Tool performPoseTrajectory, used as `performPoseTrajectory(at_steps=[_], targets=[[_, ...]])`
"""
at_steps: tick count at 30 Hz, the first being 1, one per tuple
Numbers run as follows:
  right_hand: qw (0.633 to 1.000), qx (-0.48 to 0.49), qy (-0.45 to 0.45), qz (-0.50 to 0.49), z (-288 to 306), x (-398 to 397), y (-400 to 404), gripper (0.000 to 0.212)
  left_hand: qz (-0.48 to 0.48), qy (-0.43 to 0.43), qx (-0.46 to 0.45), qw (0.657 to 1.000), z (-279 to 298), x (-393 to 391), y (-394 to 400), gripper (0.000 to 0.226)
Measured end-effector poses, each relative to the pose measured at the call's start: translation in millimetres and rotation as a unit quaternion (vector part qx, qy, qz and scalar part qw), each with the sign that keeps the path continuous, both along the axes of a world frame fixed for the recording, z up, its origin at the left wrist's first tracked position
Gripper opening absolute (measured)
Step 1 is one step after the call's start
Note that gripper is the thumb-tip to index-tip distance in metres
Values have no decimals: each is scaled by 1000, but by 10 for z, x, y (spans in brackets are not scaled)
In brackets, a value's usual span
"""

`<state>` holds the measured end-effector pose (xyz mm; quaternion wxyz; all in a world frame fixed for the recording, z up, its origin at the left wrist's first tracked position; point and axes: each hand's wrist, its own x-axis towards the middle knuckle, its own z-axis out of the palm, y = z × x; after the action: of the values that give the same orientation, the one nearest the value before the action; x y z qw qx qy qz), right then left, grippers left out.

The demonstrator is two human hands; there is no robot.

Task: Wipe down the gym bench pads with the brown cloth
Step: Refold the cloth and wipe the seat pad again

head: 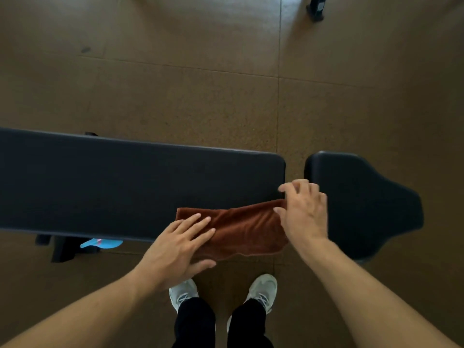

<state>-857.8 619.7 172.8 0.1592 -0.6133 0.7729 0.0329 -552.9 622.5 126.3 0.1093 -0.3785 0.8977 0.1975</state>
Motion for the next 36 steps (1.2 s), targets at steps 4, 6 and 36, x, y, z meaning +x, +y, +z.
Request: performPoseTrajectory(at_steps=[4, 6, 36], targets=[[988, -105, -88, 72, -373, 272, 375, 25, 93, 20, -14, 995, -60, -336, 112, 64], [992, -49, -96, 60, -555, 359, 608, 42, 122, 7, 29, 992, -137, -484, 121, 69], [973, -16, -162, 164, -526, -167, 1397, 37, -7, 54, -21, 998, -7, -62, 646, 19]])
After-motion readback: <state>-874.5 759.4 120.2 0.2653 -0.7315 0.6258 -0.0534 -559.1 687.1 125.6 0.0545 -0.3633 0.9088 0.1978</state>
